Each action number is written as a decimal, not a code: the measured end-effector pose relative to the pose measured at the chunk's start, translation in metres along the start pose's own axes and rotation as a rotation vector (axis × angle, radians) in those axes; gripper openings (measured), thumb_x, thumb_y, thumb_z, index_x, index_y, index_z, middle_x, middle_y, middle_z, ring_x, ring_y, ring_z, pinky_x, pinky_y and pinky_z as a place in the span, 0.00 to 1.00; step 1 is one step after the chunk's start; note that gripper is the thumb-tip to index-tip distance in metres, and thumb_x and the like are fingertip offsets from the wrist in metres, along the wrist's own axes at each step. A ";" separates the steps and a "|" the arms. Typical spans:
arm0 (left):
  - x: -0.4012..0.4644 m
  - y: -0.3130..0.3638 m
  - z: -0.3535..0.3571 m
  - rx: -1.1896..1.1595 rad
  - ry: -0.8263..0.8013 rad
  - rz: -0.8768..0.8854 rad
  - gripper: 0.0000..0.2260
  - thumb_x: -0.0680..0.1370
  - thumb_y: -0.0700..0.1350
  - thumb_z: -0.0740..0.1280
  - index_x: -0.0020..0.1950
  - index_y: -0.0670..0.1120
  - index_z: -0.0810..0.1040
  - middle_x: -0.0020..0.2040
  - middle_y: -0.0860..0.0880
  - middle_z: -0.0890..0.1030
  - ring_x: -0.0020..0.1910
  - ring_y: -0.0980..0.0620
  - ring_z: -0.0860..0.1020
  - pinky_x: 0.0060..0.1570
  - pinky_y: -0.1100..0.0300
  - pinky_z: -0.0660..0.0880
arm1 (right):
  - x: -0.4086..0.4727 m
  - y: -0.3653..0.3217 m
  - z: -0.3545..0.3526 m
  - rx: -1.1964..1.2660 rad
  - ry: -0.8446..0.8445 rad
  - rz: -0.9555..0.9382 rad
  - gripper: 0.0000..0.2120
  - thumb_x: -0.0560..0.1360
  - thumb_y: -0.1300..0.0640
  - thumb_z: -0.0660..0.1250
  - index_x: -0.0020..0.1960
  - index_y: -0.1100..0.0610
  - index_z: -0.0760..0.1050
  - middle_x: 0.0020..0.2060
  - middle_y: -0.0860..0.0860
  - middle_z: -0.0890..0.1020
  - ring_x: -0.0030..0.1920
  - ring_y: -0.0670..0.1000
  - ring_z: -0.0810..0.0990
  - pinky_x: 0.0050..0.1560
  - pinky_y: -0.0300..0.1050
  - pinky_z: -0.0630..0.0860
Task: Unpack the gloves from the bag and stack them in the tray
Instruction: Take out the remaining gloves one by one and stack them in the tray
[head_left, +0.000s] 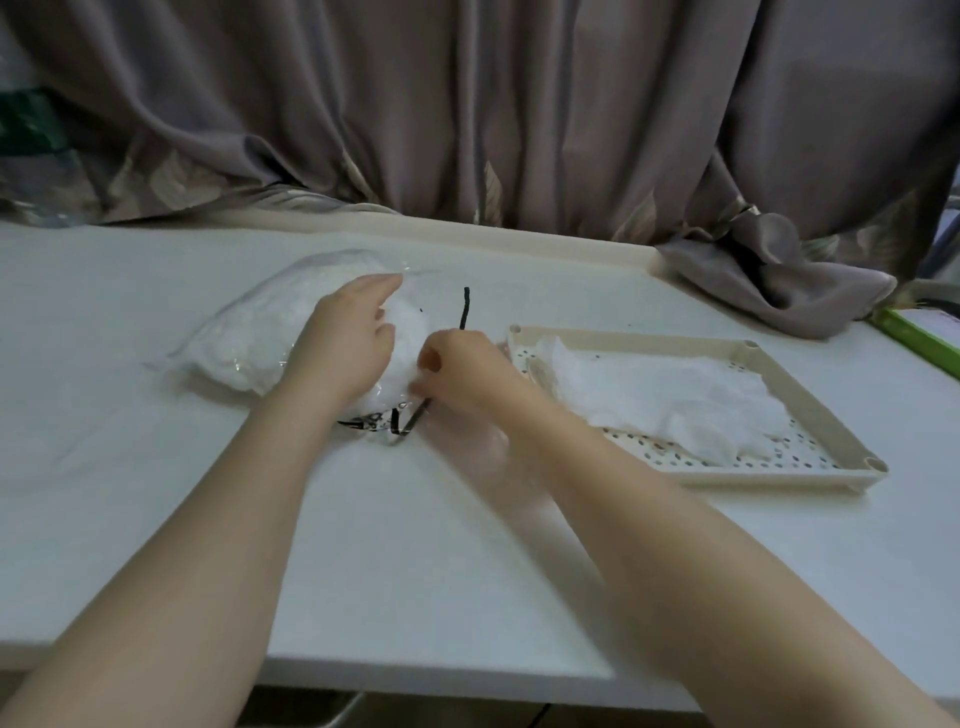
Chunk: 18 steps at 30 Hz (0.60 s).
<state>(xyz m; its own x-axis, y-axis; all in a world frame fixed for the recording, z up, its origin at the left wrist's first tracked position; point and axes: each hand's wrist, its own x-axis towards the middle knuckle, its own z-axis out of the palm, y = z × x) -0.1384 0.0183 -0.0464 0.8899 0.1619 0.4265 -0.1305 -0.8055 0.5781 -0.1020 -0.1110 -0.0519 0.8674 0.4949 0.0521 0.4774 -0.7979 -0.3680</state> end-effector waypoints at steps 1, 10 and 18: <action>0.001 -0.001 0.002 0.002 -0.020 0.015 0.24 0.76 0.33 0.61 0.71 0.44 0.67 0.72 0.48 0.67 0.61 0.47 0.74 0.59 0.66 0.63 | 0.001 0.000 0.003 0.028 0.025 0.016 0.11 0.73 0.58 0.68 0.54 0.60 0.77 0.53 0.54 0.80 0.55 0.54 0.76 0.49 0.42 0.70; 0.003 -0.005 0.015 0.064 -0.112 0.032 0.28 0.74 0.35 0.63 0.74 0.47 0.63 0.75 0.54 0.60 0.66 0.49 0.70 0.65 0.53 0.67 | -0.002 0.018 0.001 0.234 0.129 0.020 0.06 0.74 0.62 0.65 0.50 0.61 0.78 0.49 0.53 0.81 0.44 0.50 0.75 0.45 0.42 0.70; 0.000 -0.002 0.016 -0.087 -0.009 -0.014 0.24 0.76 0.30 0.55 0.70 0.44 0.69 0.72 0.51 0.66 0.59 0.52 0.74 0.55 0.74 0.62 | 0.001 0.008 0.012 0.178 0.201 -0.058 0.03 0.73 0.58 0.68 0.43 0.56 0.80 0.43 0.52 0.82 0.47 0.53 0.78 0.49 0.47 0.74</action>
<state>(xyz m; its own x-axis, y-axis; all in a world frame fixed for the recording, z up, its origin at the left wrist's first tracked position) -0.1312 0.0108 -0.0591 0.8958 0.1674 0.4118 -0.1549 -0.7508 0.6422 -0.0991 -0.1128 -0.0665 0.8583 0.4457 0.2543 0.5102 -0.6886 -0.5153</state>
